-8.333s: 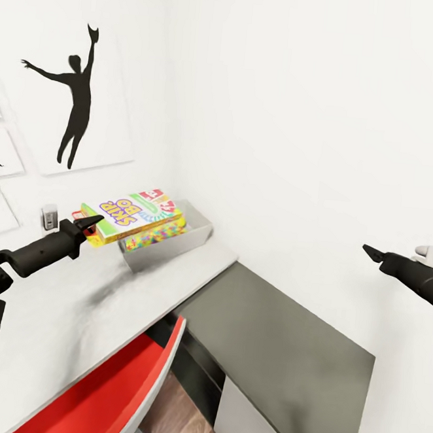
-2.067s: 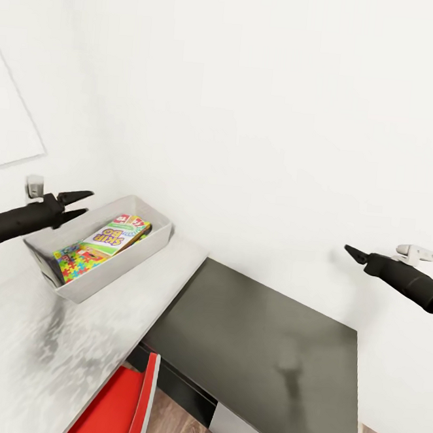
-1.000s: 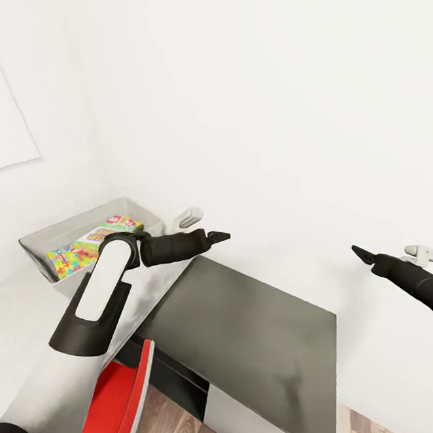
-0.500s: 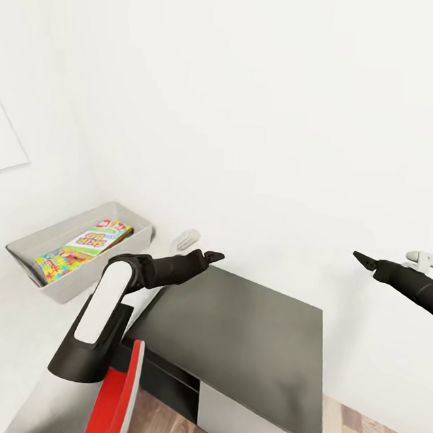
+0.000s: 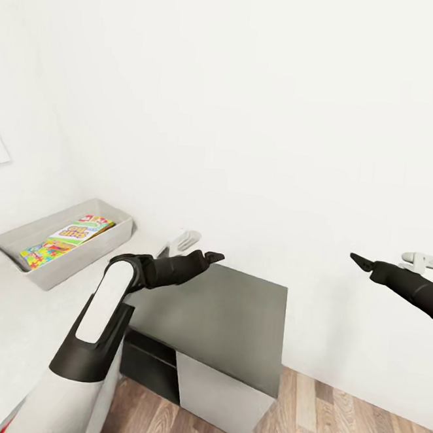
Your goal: Put all the toys in the child's room - the three board games (two on the bed and one on the table), the two jigsaw puzzles on the table, and the tennis ball on the table - inside the toy box on the table in the child's room.
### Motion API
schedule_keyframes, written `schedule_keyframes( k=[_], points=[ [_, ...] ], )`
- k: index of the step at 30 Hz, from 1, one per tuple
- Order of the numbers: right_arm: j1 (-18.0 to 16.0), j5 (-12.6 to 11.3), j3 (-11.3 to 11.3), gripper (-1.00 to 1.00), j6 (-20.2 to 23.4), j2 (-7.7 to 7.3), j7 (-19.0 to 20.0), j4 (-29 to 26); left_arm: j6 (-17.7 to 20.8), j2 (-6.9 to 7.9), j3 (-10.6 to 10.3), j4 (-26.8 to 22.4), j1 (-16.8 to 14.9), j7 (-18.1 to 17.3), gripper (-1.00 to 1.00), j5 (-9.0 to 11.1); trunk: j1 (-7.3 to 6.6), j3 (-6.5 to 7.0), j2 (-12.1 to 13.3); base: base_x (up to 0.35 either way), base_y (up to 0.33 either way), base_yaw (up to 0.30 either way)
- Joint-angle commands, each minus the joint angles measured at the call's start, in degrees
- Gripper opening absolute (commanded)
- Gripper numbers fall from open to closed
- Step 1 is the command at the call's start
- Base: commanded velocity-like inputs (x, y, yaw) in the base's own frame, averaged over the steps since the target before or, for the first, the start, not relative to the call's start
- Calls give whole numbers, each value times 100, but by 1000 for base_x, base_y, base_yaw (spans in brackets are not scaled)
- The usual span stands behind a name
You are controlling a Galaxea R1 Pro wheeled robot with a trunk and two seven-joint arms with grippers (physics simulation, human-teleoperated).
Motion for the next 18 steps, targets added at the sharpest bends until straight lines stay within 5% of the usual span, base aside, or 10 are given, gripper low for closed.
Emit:
schedule_keyframes(
  k=[1,5,7,12,18],
  points=[
    [-4,36,-11,100,32,0,35,0,7,-4,0,1,-7,59,100,50,-1,1,-7,-272,-198,-115],
    [20,278,-27,100,37,0,31,0,-1,5,-28,15,93,57,100,42,-1,38,-7,-276,-191,-115],
    [170,577,-50,100,34,7,38,0,-12,13,-229,16,470,57,100,42,-1,57,-7,-155,-76,-115],
    [307,712,-87,100,37,1,45,0,-89,10,-951,17,731,99,100,-92,-1,103,-7,-52,-26,-115],
    [323,840,-21,100,32,67,17,0,-158,17,-1130,20,808,114,100,-334,-1,158,-7,-96,-56,-115]
  ],
)
